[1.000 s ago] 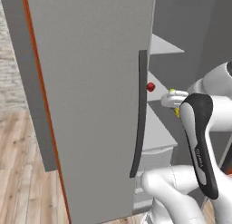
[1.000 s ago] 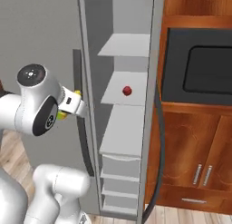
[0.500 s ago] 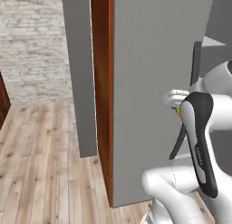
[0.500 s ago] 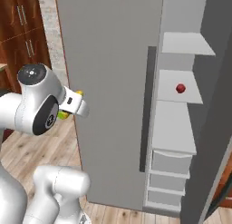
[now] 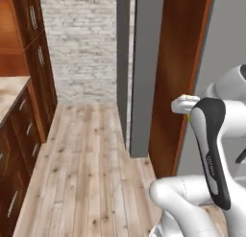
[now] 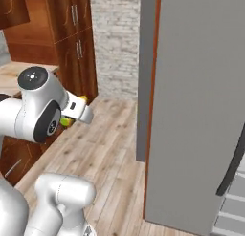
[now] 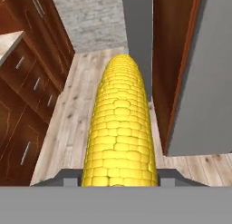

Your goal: Take the bell pepper and corn out of the freezer and place them in the tupperware container on the counter. Then put the tupperware containing the vegetables back in the freezer.

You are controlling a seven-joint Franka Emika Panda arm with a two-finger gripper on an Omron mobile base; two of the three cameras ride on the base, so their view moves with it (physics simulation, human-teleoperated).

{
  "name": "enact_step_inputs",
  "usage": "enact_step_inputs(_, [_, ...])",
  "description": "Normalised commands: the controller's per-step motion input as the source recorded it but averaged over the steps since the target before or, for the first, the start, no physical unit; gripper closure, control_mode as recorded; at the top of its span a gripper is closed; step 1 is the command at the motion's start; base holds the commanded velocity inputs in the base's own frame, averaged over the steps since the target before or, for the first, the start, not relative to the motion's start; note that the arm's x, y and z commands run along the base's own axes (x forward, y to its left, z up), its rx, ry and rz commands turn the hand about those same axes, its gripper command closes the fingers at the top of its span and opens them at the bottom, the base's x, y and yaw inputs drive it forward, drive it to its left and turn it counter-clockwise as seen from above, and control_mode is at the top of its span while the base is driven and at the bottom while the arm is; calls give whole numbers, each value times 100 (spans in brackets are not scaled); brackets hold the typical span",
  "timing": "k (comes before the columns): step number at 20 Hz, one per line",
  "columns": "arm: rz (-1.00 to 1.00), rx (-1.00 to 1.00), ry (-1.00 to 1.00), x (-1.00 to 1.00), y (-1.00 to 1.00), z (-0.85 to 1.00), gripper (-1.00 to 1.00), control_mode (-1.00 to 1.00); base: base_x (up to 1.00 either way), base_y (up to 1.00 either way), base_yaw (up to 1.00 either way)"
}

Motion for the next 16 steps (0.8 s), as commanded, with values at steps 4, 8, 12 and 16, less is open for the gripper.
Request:
enact_step_inputs(4, [0, 0, 0, 0, 0, 0, 100, 100, -33, 84, -7])
enact_step_inputs(8, [0, 0, 0, 0, 0, 0, 100, 100, -72, 34, -65])
enact_step_inputs(12, [0, 0, 0, 0, 0, 0, 100, 100, -55, 11, -85])
enact_step_inputs(16, [0, 0, 0, 0, 0, 0, 100, 100, -43, 6, -87])
